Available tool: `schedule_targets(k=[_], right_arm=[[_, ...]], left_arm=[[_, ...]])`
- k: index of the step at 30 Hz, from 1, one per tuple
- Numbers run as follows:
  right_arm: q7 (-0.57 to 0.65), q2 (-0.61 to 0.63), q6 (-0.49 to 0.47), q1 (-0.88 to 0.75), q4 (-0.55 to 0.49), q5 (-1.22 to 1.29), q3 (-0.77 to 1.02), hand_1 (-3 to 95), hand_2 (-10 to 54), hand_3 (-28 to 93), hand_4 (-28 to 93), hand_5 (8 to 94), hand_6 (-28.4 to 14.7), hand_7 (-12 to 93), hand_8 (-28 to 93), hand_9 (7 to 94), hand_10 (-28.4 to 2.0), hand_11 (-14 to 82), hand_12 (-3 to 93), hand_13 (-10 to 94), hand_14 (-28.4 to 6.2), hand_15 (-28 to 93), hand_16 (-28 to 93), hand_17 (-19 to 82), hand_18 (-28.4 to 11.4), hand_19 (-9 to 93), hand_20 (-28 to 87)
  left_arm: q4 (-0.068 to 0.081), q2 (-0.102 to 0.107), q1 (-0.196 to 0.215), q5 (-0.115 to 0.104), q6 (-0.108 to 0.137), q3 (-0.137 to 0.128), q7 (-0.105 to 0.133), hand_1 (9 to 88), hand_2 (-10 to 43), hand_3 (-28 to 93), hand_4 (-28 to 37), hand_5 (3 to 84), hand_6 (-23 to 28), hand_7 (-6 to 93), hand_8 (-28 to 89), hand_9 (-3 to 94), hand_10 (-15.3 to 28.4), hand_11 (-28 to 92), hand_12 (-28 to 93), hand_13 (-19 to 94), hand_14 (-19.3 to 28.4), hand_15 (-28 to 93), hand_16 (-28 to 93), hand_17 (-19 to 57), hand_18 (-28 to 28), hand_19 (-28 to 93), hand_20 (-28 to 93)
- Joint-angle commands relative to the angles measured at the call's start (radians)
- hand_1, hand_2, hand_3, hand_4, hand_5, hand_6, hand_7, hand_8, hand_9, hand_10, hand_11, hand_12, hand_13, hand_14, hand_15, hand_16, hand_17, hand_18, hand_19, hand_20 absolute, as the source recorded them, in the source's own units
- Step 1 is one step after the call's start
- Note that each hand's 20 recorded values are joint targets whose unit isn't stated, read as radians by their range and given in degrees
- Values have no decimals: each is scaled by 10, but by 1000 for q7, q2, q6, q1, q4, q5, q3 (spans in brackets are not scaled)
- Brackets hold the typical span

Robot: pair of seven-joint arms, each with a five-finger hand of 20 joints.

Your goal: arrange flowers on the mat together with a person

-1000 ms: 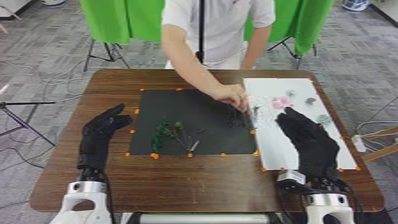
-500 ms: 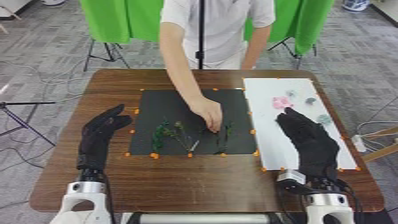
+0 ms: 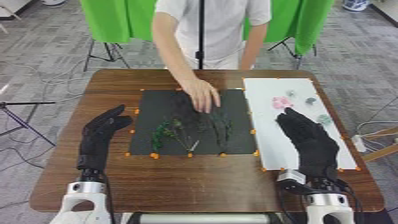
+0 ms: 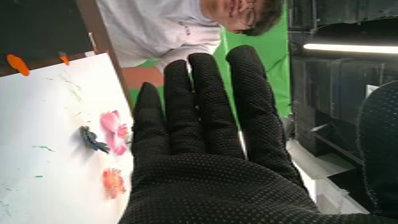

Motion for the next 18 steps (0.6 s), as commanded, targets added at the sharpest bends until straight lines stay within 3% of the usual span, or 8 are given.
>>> schedule_targets(k=[1,15,18], right_arm=[[4,-5,1,-8,-6,-7,0,69,29,772,-175,528,-11,105,-80,503,-146,63,122,368,-101,132,99,213,-101,12,259],[15,17,1,10,-20,-60,13,80,16,766,-173,528,-12,102,-79,505,-146,65,127,368,-104,132,101,221,-103,15,270],[89,75,200,56,-45,-189,-18,112,16,740,-173,540,-16,105,-77,530,-151,71,139,397,-111,140,113,252,-108,26,317]], left_arm=[[-1,-5,12,0,-10,0,-8,284,-24,663,-168,508,41,147,-53,514,145,231,163,422,189,238,20,112,129,98,224],[-3,-12,16,2,-12,-4,-10,286,-25,663,-167,510,40,151,-53,513,145,231,162,421,189,237,20,111,129,97,224],[-4,-12,17,1,-10,-6,-9,286,-26,664,-167,510,41,152,-54,513,145,232,162,419,188,235,19,111,129,97,224]])
